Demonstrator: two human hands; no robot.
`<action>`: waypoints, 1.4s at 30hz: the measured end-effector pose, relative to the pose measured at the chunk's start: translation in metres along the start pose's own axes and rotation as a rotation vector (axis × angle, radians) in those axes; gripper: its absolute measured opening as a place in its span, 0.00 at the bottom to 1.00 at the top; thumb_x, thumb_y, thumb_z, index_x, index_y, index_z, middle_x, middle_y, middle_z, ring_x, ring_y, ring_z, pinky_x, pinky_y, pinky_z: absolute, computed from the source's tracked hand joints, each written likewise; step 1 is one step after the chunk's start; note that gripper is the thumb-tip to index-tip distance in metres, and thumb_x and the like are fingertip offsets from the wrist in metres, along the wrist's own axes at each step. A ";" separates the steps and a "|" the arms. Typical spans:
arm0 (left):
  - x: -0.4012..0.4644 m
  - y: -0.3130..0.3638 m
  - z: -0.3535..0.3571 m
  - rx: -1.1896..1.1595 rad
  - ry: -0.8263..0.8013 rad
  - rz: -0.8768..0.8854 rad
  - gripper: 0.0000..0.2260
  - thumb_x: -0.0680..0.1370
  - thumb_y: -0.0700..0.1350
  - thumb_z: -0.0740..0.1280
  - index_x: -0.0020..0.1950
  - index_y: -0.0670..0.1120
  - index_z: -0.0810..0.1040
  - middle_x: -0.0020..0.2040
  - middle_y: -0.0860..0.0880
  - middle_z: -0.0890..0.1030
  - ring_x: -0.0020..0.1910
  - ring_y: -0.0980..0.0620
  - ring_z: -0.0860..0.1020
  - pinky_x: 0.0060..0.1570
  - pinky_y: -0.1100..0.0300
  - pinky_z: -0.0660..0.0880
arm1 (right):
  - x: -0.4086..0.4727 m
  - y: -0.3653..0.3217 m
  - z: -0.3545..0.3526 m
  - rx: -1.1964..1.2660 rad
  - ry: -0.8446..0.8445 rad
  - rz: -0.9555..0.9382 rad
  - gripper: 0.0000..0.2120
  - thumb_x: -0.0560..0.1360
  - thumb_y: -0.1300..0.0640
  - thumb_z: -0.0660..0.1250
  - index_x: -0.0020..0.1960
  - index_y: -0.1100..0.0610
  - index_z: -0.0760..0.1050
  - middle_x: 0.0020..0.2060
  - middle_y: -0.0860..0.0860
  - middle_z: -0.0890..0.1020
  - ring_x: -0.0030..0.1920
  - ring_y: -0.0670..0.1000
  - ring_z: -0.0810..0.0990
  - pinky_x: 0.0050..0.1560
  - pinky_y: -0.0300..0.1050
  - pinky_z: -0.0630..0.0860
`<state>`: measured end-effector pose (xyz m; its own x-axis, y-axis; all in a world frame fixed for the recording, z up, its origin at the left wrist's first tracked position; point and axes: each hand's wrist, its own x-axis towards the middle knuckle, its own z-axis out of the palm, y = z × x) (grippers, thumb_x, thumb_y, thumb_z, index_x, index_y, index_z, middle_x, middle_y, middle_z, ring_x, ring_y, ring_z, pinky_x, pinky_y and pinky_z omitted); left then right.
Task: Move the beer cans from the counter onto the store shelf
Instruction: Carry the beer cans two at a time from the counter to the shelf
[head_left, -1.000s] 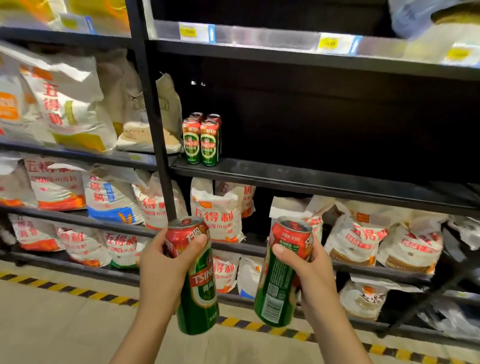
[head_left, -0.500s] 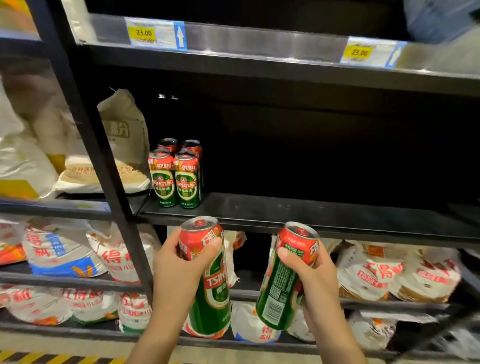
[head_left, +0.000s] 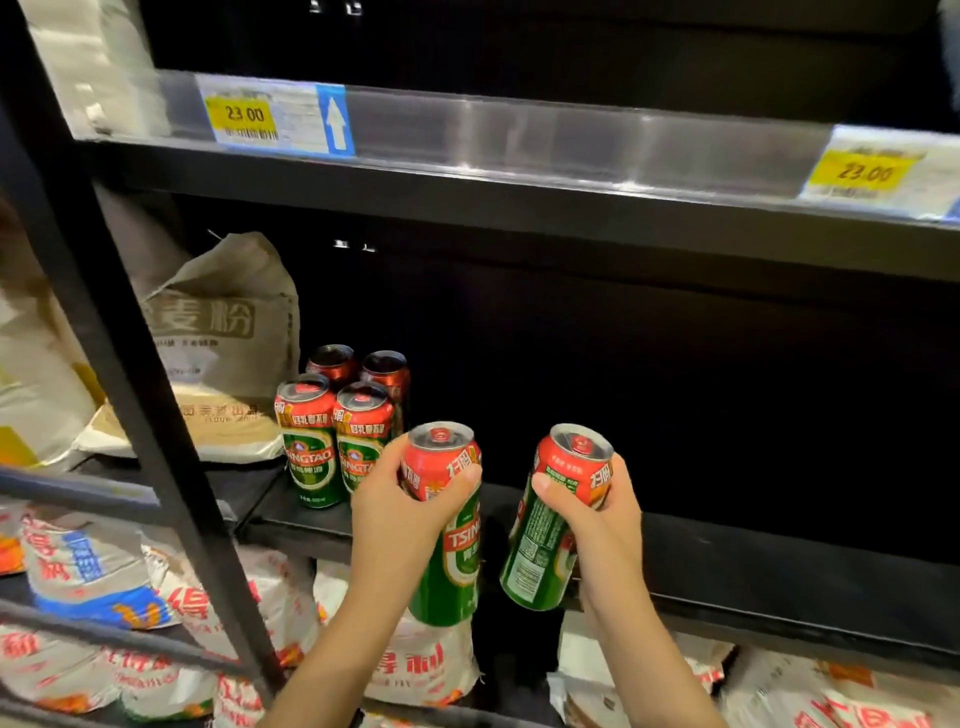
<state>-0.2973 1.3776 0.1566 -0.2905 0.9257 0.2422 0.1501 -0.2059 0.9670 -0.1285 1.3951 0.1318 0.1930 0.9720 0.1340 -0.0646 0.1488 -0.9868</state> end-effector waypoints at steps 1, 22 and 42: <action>0.009 -0.003 0.007 -0.001 0.002 0.004 0.19 0.67 0.47 0.75 0.56 0.54 0.75 0.48 0.56 0.81 0.44 0.62 0.80 0.40 0.69 0.76 | 0.011 0.002 0.000 -0.003 -0.003 -0.008 0.35 0.57 0.46 0.77 0.61 0.49 0.72 0.52 0.50 0.81 0.52 0.50 0.82 0.52 0.51 0.80; 0.134 -0.067 0.076 -0.076 0.091 0.069 0.22 0.66 0.43 0.77 0.54 0.57 0.73 0.46 0.53 0.81 0.45 0.53 0.81 0.47 0.62 0.77 | 0.136 0.035 0.037 -0.058 0.055 0.039 0.29 0.62 0.63 0.79 0.55 0.43 0.72 0.50 0.46 0.82 0.52 0.48 0.80 0.47 0.42 0.76; 0.145 -0.100 0.073 -0.043 0.030 0.084 0.32 0.66 0.48 0.77 0.65 0.57 0.65 0.58 0.53 0.77 0.59 0.54 0.76 0.59 0.59 0.73 | 0.147 0.063 0.055 -0.126 0.006 -0.055 0.31 0.64 0.68 0.77 0.57 0.45 0.68 0.53 0.45 0.78 0.53 0.42 0.78 0.48 0.32 0.74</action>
<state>-0.2849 1.5555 0.0896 -0.3070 0.8949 0.3239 0.1348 -0.2961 0.9456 -0.1580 1.5573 0.0948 0.1983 0.9620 0.1877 0.0701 0.1771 -0.9817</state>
